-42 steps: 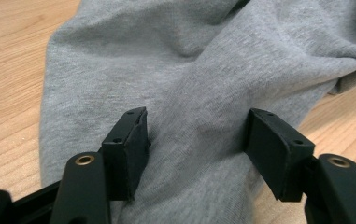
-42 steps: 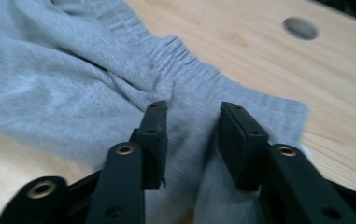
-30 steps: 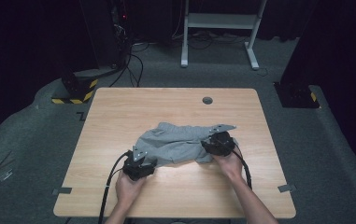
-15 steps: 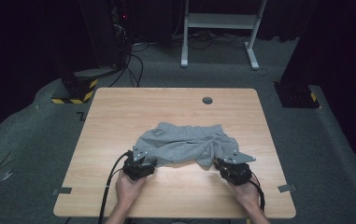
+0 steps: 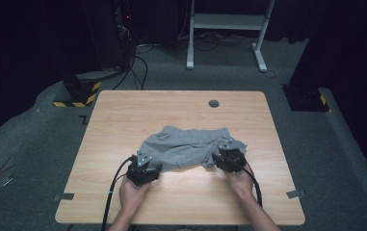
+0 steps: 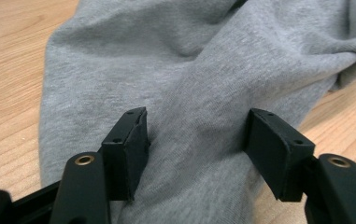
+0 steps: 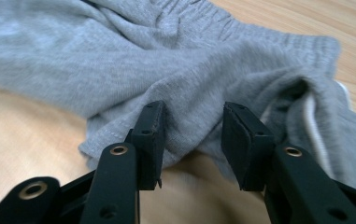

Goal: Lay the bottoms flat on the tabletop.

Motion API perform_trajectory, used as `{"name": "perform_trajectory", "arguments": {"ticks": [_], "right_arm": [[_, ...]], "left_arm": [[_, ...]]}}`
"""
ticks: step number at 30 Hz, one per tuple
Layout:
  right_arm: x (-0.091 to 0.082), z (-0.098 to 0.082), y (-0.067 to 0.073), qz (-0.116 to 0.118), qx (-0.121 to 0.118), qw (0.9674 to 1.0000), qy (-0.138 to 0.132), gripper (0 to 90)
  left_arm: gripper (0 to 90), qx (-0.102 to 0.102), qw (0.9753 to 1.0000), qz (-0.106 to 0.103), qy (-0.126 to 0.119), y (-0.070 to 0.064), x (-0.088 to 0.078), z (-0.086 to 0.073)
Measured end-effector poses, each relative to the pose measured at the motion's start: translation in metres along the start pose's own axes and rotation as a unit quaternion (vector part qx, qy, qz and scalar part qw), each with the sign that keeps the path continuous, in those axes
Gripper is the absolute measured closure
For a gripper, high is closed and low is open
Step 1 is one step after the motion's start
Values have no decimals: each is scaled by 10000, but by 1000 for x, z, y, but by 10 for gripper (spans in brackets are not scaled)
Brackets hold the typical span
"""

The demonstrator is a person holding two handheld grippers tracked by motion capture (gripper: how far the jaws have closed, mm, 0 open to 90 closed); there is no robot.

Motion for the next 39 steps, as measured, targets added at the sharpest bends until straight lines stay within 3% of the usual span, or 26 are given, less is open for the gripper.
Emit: {"name": "perform_trajectory", "arguments": {"ticks": [2,4,10,13,21,26,30,32,36,39], "right_arm": [[13,3,-1,1,-30,9998,182,630],[21,6,-4,22,-11,9998,181,671],[28,20,-11,153,-105,9989,436,841],[16,20,-11,247,-128,9991,324,857],[-42,1,-18,369,-155,9992,-45,859],[-72,-23,-22,377,-6,9993,-55,860],[-87,-43,-27,242,127,9996,14,861],[-88,-50,-28,248,226,9994,3,862],[-67,-59,-24,366,198,9984,380,858],[-58,-56,-20,441,164,9980,413,793]], "left_arm": [[390,-4,10000,5,2,0,0,0],[393,1,10000,8,8,0,1,0],[412,-83,9999,102,-5,2,3,3],[422,-97,9999,102,-8,2,3,3],[420,-83,9999,118,-8,2,3,3],[419,-84,9999,121,-7,2,3,3],[439,-139,9998,141,-29,3,3,3],[456,-143,9997,177,-35,3,3,3],[514,-226,9995,212,-50,5,2,3],[543,-215,9994,247,-70,5,2,3]]}}
Point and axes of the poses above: each handheld gripper's, and its own axes: x roughly forward along the jaws, z roughly out of its top, y roughly to its left, the point moved 4 cm from there along x, roughly forward along the jaws, and after that the axes turned 2 degrees about -x, right-handed, at the moved point
